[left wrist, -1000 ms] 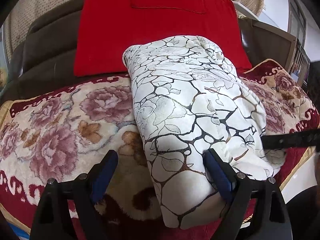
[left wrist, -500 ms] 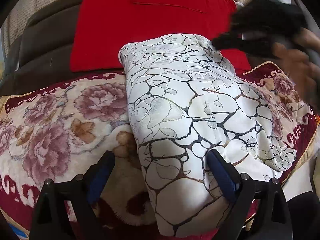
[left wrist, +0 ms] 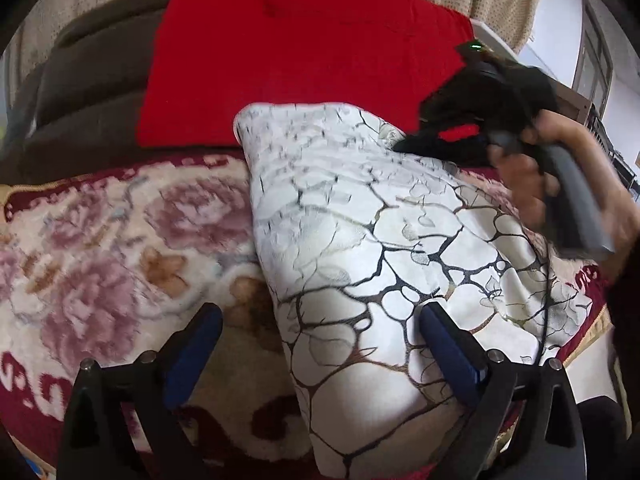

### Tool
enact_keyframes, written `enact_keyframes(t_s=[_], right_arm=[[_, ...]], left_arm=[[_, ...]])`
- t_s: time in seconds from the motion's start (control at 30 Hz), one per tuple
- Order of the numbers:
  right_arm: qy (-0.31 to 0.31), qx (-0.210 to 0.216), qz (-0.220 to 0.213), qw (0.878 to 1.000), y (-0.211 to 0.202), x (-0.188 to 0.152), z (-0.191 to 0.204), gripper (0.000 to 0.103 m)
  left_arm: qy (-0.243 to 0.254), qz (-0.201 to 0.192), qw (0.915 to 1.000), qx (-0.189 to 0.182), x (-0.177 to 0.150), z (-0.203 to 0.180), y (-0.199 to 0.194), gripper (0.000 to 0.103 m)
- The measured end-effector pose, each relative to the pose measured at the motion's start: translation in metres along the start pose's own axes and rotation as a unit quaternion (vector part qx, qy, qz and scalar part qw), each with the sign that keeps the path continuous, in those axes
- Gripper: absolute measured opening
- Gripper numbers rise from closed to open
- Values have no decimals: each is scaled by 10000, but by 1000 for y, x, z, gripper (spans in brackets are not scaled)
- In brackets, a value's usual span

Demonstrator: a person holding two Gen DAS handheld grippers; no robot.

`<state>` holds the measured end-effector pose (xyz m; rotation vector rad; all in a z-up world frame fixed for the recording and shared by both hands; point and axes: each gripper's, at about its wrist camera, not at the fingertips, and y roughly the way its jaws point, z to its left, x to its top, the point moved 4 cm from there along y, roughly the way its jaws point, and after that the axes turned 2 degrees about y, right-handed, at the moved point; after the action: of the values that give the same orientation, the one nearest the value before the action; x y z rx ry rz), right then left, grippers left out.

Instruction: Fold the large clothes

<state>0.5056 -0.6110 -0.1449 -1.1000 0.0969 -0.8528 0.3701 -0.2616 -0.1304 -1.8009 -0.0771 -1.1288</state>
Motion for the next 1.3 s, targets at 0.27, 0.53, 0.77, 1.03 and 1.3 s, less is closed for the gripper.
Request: enact_keyframes(t_s=[0.27,0.53,0.77,1.03,1.3], right_arm=[[-750,350,-472,9955,-82,-77,19,11],[-534,368,-595,9961,-59,-117,-11,9],[-704,424,-1058,9910,-98,-129,-5,11],[-723,447,-592,9946,-61,-138,-15,10],[-876,621,-851,9906,-85,-142,-11,10]], left_arm=[[-339,-533,9960,635,12,25,-30,99],[160,-222,9951,955,2,10,-8,99],[119,-219,9954,922,4,7,-9,99],[160,-224,9952,938,4,6,-5,99],[94,-224,9953,935,5,7,-6,99]])
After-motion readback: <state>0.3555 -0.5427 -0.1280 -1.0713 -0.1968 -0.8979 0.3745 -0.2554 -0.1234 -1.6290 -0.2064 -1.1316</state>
